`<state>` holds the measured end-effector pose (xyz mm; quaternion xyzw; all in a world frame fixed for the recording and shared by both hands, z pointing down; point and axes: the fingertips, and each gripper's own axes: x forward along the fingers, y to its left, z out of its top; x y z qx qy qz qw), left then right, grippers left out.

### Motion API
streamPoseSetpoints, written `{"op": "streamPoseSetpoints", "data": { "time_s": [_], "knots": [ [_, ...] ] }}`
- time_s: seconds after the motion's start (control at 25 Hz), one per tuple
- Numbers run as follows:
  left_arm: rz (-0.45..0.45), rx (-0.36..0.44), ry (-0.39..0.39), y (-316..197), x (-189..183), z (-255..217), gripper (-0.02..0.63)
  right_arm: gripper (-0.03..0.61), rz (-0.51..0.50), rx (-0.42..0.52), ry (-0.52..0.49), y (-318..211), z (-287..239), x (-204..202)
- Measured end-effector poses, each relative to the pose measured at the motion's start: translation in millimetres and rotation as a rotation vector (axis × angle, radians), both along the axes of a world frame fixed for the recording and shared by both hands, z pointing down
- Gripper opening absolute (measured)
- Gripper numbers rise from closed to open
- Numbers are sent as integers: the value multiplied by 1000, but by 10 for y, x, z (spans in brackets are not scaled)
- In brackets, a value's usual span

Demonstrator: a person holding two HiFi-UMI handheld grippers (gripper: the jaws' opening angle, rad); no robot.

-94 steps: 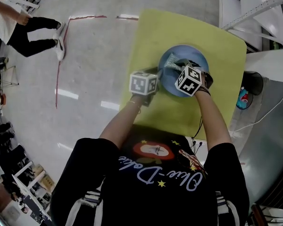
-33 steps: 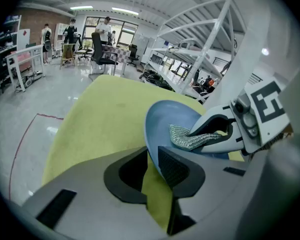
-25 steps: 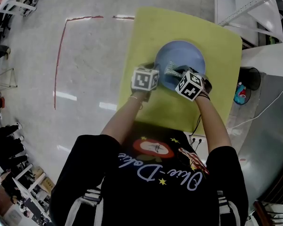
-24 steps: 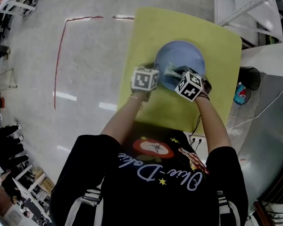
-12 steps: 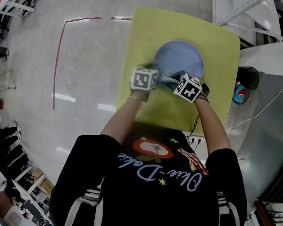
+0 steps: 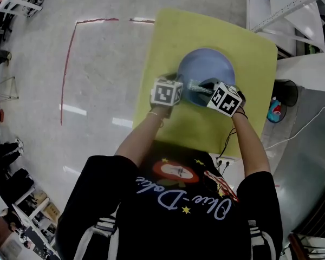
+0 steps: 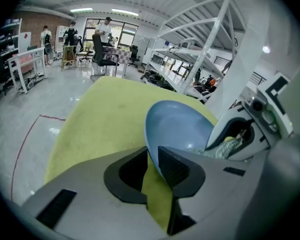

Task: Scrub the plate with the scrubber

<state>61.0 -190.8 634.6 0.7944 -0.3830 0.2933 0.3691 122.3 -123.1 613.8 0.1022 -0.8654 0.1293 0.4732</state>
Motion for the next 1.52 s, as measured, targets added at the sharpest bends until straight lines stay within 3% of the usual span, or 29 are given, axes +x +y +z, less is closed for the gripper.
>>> {"op": "streamPoseSetpoints", "data": {
  "time_s": [0.24,0.4,0.56,0.84,1.52],
  "knots": [
    [-1,-9,3,6,-11,-8,60,66,168,266,24,-807,-209,361],
    [7,-13,-1,10,-34,11,58,64,180,325,104,-1042,-154,497],
    [12,-13,3,7,-42,-1,58,64,108,302,175,-977,30,479],
    [19,-4,-9,5,-63,5,58,69,100,206,205,-727,188,420],
    [14,1,-18,19,-59,12,58,71,28,4,151,220,198,190]
  ]
}}
